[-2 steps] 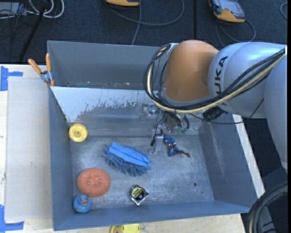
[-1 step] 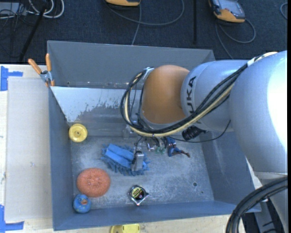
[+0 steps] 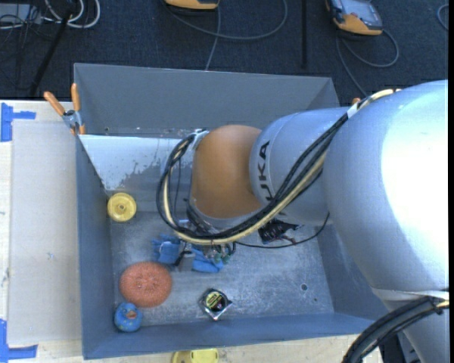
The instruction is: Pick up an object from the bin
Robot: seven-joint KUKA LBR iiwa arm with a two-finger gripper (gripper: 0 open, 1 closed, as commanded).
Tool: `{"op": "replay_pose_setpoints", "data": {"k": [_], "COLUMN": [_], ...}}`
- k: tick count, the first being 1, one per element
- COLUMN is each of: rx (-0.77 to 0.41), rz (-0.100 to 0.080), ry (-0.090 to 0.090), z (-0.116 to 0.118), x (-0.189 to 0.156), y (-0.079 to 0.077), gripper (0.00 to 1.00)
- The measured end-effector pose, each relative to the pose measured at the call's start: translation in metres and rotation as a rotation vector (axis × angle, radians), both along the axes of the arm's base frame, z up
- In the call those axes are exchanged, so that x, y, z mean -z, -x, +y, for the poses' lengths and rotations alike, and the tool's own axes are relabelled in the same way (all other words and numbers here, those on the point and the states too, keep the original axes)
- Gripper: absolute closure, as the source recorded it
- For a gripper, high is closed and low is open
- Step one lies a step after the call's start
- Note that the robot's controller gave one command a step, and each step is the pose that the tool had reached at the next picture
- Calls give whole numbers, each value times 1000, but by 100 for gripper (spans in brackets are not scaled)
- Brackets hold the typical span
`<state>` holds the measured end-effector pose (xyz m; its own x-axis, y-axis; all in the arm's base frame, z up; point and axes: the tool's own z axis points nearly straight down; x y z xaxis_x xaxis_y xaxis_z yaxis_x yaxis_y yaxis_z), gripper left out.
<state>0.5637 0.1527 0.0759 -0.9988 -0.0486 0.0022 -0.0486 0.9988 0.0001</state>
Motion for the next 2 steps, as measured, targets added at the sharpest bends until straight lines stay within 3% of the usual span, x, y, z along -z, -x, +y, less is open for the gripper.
{"op": "replay_pose_setpoints", "data": {"k": [1, 2], "rx": [1, 2], "rz": [0, 0], "ry": [0, 0], "z": [0, 0], "x": [0, 0], "y": [0, 0], "gripper": [0, 100]}}
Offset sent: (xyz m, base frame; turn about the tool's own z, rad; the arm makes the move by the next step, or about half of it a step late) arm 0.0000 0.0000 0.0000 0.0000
